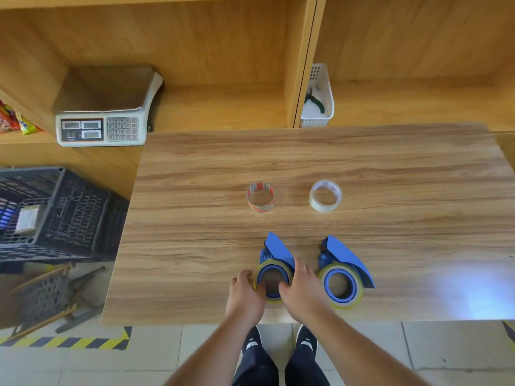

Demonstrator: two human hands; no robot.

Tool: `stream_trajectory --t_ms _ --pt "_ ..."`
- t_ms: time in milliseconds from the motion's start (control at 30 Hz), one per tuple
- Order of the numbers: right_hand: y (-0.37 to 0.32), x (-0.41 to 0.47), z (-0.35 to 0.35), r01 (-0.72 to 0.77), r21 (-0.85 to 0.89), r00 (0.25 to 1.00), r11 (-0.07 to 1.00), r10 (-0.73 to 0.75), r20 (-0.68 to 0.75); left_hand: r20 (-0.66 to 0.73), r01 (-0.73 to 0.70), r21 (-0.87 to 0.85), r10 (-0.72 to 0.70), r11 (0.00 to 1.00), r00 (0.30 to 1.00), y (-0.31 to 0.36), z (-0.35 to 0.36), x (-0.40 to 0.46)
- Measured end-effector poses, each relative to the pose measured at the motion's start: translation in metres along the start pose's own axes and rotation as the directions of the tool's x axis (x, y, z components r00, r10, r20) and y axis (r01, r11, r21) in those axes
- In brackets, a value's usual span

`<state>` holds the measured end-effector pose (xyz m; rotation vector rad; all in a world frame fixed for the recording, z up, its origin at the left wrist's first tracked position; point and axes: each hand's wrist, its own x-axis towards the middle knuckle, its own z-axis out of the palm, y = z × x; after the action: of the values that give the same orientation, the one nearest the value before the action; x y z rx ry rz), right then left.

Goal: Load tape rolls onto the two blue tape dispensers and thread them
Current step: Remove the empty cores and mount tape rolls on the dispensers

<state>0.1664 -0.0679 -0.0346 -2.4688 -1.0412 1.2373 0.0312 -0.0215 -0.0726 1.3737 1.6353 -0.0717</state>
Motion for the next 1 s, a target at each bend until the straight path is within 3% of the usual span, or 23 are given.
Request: stream_trajectory --t_ms 300,500,800,1000 --pt "-0.003 0.006 0.008 -0.086 0.087 0.996 0.993 0.084 0.023 0.036 0.019 0.055 -0.021 0.998 0.999 0.006 -0.005 0.009" --pt "0.001 0.009 0.007 -0.068 0.067 0.998 0.995 0.068 0.0 0.041 0.032 0.064 -0.035 0.997 0.999 0.007 -0.008 0.011" --pt "0.004 -0.003 -0.016 -0.033 0.158 0.999 0.987 0.031 0.019 0.103 0.071 -0.252 -0.046 0.965 0.994 0.004 -0.032 -0.009" --pt "-0.007 -0.036 -0.052 -0.02 0.335 0.994 0.942 -0.018 0.11 0.157 -0.006 -0.45 0.086 0.893 0.984 0.005 -0.063 -0.034"
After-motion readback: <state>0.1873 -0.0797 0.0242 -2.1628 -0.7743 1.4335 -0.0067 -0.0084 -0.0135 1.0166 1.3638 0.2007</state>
